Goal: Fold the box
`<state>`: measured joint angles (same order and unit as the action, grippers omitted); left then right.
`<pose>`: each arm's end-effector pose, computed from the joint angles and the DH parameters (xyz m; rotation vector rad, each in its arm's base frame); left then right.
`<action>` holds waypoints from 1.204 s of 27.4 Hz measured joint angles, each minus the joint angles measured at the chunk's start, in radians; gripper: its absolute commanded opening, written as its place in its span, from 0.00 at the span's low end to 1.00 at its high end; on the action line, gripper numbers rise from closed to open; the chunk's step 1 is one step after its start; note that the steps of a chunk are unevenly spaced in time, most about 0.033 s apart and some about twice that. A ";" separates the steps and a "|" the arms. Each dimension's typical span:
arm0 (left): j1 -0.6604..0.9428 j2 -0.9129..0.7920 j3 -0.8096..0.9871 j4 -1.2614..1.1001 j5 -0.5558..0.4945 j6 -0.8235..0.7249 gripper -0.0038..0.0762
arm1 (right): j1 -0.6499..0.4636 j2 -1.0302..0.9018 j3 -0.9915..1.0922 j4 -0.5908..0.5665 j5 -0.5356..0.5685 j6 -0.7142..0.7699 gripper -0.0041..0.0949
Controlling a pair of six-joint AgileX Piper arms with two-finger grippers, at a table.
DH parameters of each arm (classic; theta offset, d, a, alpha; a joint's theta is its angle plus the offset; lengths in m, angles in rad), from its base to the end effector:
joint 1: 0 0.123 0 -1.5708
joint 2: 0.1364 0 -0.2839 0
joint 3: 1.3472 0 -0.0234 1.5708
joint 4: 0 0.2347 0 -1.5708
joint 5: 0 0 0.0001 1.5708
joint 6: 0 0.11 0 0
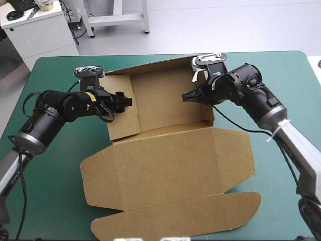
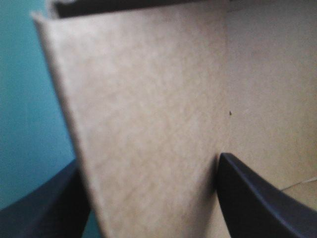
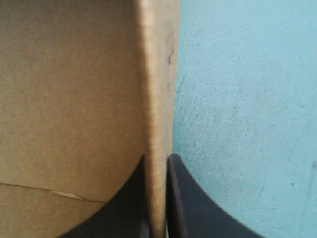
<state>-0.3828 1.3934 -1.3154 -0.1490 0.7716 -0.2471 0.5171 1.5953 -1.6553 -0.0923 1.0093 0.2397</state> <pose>0.2762 -0.1235 0.3570 0.0869 2.3727 -0.4835 0.3047 0.1634 0.3776 -0.3618 2.4131 0.2242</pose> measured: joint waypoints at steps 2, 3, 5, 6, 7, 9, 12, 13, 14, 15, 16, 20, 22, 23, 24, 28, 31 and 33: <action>0.000 0.005 0.000 -0.012 0.010 -0.010 0.57 | 0.001 -0.001 0.000 -0.019 0.006 0.014 0.04; 0.000 0.006 0.000 -0.019 0.014 -0.022 0.57 | 0.001 -0.002 0.000 -0.027 0.008 0.018 0.04; 0.000 0.005 0.000 -0.026 0.019 -0.050 0.56 | 0.002 -0.005 0.000 -0.042 0.011 0.032 0.04; 0.000 0.005 0.000 -0.029 0.020 -0.065 0.55 | 0.002 -0.006 0.000 -0.046 0.012 0.037 0.04; 0.000 0.005 0.000 -0.031 0.020 -0.077 0.52 | 0.003 -0.006 0.000 -0.050 0.012 0.044 0.04; 0.000 0.005 0.000 -0.031 0.021 -0.096 0.38 | 0.003 -0.006 0.000 -0.055 0.012 0.051 0.04; 0.000 0.005 0.000 -0.028 0.019 -0.104 0.04 | 0.003 -0.007 0.001 -0.069 0.016 0.058 0.04; 0.000 0.005 0.001 -0.025 0.017 -0.105 0.05 | 0.003 -0.007 0.001 -0.076 0.018 0.062 0.04; 0.001 0.005 0.002 -0.021 0.016 -0.107 0.05 | 0.002 -0.007 0.001 -0.079 0.020 0.065 0.04; 0.001 0.005 0.003 -0.011 0.013 -0.111 0.04 | 0.002 -0.008 0.001 -0.079 0.020 0.067 0.04; 0.001 0.008 0.005 0.000 0.011 -0.115 0.04 | 0.002 -0.010 0.001 -0.079 0.020 0.068 0.04; -0.001 0.010 0.008 0.038 0.005 -0.118 0.04 | 0.003 -0.014 0.000 -0.078 0.028 0.079 0.04; -0.015 0.010 0.008 0.084 0.005 -0.123 0.04 | 0.005 -0.014 0.000 -0.078 0.038 0.098 0.04; -0.023 0.010 0.008 0.104 0.005 -0.129 0.04 | 0.008 -0.014 0.000 -0.079 0.049 0.108 0.04; -0.039 0.010 0.008 0.133 0.005 -0.145 0.04 | 0.009 -0.014 0.000 -0.080 0.062 0.115 0.04; -0.074 0.026 -0.009 0.185 0.022 -0.165 0.04 | 0.009 -0.010 0.000 -0.079 0.125 0.129 0.04; -0.079 0.122 -0.080 0.197 0.112 -0.170 0.04 | 0.003 0.046 0.000 -0.073 0.168 0.140 0.04; -0.079 0.204 -0.123 0.193 0.168 -0.170 0.04 | -0.031 0.098 0.000 -0.037 0.171 0.133 0.04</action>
<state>-0.4616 1.5975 -1.4384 0.0444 0.9394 -0.4168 0.4859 1.6933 -1.6553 -0.1292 1.1798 0.3724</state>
